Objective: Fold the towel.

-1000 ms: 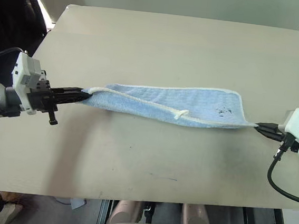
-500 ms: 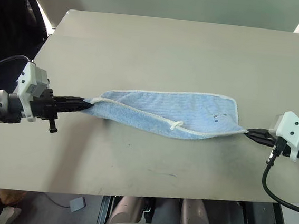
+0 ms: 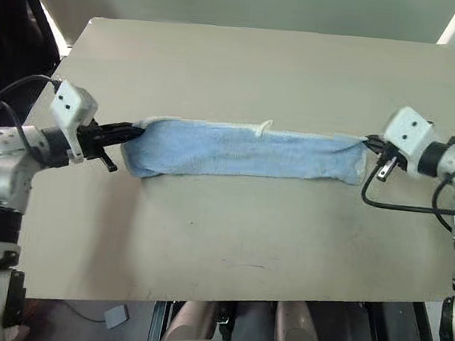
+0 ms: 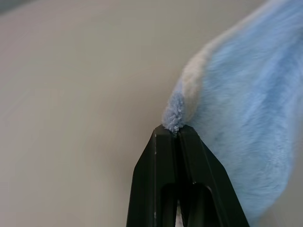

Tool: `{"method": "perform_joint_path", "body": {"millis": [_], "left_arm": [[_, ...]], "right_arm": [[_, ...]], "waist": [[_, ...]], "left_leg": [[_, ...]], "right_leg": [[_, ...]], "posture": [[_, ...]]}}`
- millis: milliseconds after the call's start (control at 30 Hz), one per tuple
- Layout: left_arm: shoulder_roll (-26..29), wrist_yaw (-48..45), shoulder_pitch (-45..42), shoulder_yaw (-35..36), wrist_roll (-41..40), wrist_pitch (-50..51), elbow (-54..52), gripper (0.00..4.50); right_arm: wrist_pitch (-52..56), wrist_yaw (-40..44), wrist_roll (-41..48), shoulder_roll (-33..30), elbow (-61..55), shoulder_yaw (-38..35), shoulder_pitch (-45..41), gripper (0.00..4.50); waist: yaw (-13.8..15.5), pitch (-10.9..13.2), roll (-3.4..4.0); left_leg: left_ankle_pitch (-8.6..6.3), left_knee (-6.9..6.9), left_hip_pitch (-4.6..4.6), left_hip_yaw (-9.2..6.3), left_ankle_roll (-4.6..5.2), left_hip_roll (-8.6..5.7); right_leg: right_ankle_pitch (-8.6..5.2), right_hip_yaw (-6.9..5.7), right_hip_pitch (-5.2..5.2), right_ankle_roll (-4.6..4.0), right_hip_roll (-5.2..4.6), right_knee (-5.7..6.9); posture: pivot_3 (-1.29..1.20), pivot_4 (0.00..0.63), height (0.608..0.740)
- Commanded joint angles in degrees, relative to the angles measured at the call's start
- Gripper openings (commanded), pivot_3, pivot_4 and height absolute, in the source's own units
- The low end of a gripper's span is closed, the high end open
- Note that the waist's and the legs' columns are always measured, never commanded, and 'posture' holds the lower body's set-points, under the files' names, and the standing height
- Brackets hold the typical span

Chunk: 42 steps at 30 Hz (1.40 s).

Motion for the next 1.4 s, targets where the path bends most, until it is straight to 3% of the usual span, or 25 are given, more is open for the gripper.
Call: {"method": "perform_joint_path", "body": {"millis": [33,200,1400], "left_arm": [[0.78,0.74,-0.75,1.6,0.97,-2.14,1.27,0.0],[0.77,0.63,-0.92,1.49,1.0,-2.72,1.81,0.0],[0.81,0.11,-0.45,1.38,0.82,-2.69,1.41,0.0]], "right_arm": [[-3.09,-0.39,-1.69,-0.35,3.32,-0.23,-1.54,0.02],[-4.57,-0.24,-1.82,-0.21,4.89,0.02,-2.16,0.02],[-4.97,-0.13,-1.84,-0.14,5.02,-0.04,-1.8,0.02]], "waist": [[0.48,0.0,0.01],[0.68,0.0,0.01],[0.64,-0.01,-0.01]], "left_leg": [[0.02,0.01,-0.15,0.0,-0.06,-0.01],[-0.02,0.09,-0.58,0.03,-0.2,-0.06],[0.22,0.09,-0.52,0.04,-0.26,-0.06]], "right_leg": [[-0.05,0.01,-0.17,0.01,0.0,0.09],[-0.04,0.01,-0.54,0.04,-0.04,0.04],[0.23,0.05,-0.53,-0.09,-0.04,0.07]], "posture": [[0.0,0.15,0.736],[0.0,0.15,0.736],[0.0,0.15,0.736]]}}
